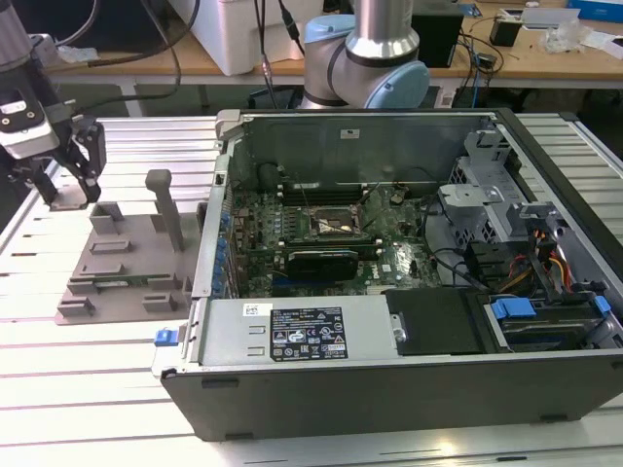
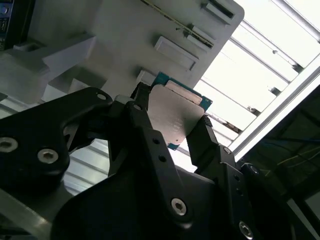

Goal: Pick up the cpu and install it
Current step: 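Pick up the cpu and move it towards the insertion slot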

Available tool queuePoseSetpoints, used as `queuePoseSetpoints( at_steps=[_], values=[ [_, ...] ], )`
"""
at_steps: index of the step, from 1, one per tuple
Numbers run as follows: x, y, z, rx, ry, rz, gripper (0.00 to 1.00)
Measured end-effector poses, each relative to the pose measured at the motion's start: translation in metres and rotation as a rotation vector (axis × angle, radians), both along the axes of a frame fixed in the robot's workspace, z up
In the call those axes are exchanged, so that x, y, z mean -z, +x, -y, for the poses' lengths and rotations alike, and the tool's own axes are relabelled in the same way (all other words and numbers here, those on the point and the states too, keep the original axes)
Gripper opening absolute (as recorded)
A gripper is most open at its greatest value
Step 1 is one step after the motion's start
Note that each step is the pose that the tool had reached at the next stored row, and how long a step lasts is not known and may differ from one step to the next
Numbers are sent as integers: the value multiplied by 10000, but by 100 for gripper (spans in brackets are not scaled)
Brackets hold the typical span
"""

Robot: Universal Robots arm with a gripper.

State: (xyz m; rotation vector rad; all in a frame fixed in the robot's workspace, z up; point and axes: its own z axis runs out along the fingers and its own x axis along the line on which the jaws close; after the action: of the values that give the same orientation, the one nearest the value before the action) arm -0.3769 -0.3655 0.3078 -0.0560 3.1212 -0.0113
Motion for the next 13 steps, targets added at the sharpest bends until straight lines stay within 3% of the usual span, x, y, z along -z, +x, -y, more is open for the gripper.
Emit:
queuePoseSetpoints(
  at_steps=[7,13],
  values=[
    [-134,0,0,0,0,0,54],
    [-320,0,0,0,1,1,54]
  ],
)
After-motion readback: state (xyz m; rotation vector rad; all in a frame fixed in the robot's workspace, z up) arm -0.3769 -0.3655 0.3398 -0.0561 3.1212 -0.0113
